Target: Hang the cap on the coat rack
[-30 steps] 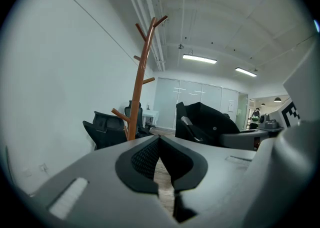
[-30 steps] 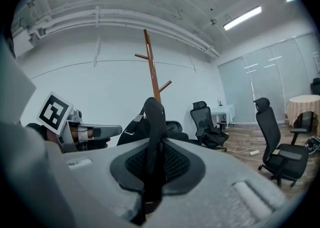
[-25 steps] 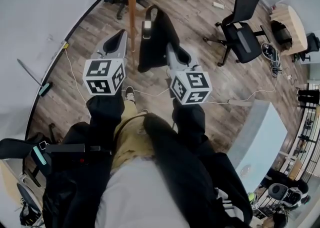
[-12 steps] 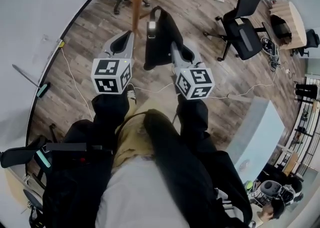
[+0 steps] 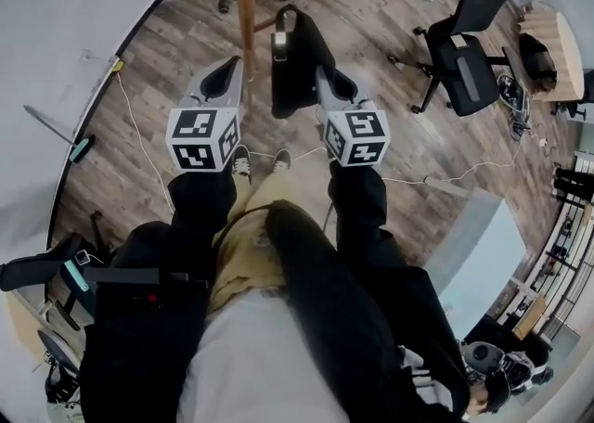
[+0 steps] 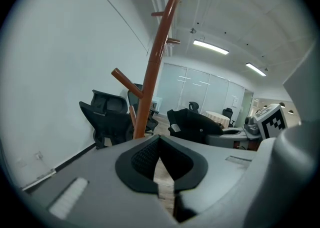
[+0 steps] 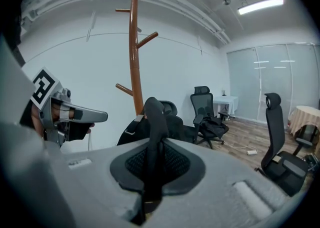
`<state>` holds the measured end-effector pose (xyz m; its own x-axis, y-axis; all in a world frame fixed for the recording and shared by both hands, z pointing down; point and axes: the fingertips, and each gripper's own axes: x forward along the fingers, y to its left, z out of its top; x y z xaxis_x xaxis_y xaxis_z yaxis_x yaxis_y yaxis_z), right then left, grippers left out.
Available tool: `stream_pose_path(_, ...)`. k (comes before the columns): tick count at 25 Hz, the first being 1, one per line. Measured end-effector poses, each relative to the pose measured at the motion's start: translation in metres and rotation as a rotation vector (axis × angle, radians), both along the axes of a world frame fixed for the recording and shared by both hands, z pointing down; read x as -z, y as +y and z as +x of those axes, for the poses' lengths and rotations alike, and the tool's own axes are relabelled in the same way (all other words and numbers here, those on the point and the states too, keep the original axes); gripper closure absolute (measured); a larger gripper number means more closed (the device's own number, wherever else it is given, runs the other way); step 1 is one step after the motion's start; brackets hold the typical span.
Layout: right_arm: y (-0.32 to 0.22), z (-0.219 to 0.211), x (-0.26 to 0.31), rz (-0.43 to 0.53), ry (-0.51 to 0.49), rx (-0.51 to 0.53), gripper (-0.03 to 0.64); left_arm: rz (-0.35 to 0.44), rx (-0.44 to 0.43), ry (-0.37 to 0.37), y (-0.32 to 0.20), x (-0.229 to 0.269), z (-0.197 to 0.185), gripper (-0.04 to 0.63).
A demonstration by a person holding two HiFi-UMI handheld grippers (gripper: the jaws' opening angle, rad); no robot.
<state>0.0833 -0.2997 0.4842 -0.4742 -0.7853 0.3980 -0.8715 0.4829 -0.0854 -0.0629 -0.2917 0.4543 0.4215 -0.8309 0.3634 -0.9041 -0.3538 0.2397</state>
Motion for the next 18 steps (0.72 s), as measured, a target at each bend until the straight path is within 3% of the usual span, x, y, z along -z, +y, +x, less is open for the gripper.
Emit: stream_pose_path(18, -0.059, -0.006, -0.107, -0.154, 0.042, 0.109, 0.595, -0.095, 0.038, -0.03, -0.02, -0.046, 0.003, 0.597)
